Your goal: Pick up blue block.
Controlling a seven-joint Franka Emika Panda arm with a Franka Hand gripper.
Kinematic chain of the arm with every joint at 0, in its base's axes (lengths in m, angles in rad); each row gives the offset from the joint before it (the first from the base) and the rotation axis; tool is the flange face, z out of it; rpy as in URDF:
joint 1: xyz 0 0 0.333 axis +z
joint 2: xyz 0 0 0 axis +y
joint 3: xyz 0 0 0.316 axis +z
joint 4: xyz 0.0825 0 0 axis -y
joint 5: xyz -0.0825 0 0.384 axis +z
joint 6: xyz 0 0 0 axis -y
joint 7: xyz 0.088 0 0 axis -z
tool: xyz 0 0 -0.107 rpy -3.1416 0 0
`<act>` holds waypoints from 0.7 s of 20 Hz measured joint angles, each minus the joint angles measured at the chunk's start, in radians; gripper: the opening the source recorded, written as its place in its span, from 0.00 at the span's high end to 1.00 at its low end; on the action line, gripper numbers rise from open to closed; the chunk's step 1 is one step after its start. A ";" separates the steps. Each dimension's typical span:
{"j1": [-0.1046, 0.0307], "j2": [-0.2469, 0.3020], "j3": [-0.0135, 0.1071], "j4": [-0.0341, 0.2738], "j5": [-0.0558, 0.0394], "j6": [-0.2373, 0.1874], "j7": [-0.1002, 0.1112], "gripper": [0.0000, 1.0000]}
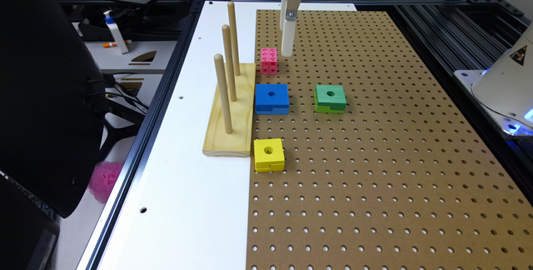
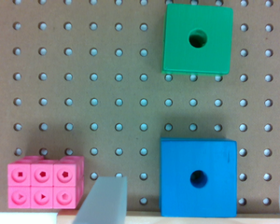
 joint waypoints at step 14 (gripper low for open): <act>0.000 0.095 0.016 0.003 -0.0001 0.084 0.007 0.00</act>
